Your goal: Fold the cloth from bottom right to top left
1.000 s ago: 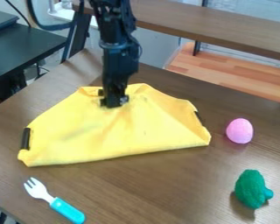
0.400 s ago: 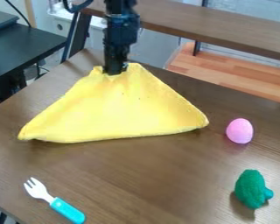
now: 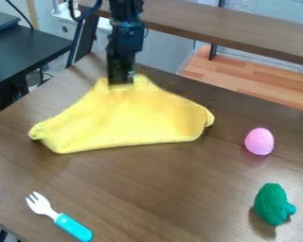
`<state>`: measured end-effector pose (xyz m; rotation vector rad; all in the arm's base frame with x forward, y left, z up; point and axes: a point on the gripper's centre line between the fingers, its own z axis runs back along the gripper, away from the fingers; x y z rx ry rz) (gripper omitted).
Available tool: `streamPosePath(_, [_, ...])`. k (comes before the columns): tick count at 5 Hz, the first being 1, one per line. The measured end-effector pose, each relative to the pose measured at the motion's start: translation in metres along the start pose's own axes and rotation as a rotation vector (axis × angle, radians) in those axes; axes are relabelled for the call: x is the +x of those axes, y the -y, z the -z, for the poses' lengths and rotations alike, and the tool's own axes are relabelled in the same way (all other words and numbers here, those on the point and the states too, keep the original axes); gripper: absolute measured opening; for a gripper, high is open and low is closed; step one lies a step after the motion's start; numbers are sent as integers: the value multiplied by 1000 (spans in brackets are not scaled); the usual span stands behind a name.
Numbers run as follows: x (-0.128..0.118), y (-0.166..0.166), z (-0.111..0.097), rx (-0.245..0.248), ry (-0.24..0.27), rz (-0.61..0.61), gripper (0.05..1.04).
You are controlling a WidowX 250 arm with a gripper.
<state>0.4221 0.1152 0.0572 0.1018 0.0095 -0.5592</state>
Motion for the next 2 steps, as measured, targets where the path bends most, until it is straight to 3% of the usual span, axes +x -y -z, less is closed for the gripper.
streamPosePath(1, [-6, 7, -33, 131, 120, 16, 785])
streamPosePath(2, [-12, 25, -70, 203, 232, 50, 993])
